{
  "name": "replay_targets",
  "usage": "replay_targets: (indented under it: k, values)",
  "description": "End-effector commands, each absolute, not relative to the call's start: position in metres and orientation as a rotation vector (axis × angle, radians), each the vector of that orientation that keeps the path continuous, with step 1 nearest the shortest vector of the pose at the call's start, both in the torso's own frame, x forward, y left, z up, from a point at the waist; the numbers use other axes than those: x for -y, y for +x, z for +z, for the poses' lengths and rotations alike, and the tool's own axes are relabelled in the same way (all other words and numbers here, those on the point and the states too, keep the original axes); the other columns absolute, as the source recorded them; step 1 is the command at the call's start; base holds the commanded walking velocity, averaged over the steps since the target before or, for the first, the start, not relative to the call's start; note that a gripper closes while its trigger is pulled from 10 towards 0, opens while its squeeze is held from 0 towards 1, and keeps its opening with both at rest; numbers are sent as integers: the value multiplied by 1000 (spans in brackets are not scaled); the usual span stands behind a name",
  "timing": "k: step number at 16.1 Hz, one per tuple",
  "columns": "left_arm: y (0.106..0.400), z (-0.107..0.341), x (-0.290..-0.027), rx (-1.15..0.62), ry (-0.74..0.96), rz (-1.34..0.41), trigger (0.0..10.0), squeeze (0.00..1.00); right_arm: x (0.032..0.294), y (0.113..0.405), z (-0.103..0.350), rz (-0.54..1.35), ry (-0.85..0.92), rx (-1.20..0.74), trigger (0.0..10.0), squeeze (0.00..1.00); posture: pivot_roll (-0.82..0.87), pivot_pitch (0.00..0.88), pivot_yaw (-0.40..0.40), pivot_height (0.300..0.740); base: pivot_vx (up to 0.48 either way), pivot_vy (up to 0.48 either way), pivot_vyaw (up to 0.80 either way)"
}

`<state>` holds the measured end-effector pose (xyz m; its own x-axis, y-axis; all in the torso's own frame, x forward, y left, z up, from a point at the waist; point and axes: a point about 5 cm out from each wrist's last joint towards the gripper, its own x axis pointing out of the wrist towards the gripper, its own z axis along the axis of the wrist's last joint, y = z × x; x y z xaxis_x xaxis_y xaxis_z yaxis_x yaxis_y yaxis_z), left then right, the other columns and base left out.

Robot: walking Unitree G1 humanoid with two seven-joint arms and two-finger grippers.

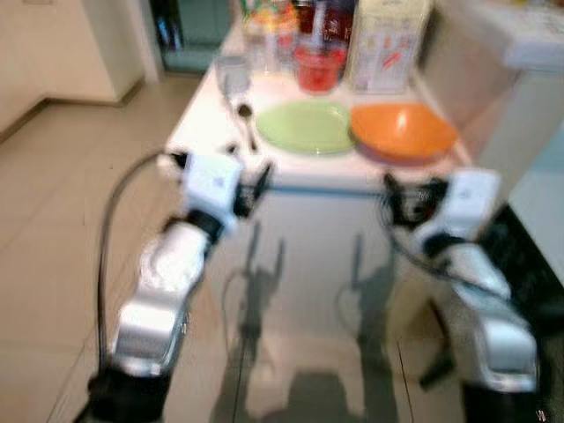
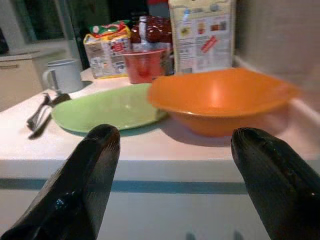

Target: Setting the table

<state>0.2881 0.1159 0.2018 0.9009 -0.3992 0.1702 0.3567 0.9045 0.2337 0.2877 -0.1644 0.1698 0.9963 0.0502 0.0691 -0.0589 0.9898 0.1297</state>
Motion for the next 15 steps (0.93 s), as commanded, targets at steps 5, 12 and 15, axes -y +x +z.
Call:
replay_targets:
  k: [5, 12, 15]
  values:
    - [288, 207, -123, 232, 201, -379, 10000, 0, 154, 289, 172, 92, 167, 64, 10000, 0, 28, 0, -11, 740, 388, 0, -415]
    - [286, 207, -122, 228, 196, -392, 10000, 0, 156, 287, 166, 72, 166, 32, 10000, 0, 26, 0, -16, 740, 396, 0, 0]
    - [285, 206, -122, 227, 196, -396, 10000, 0, 158, 285, 167, 61, 173, 42, 10000, 0, 22, 0, -14, 740, 373, 0, 0]
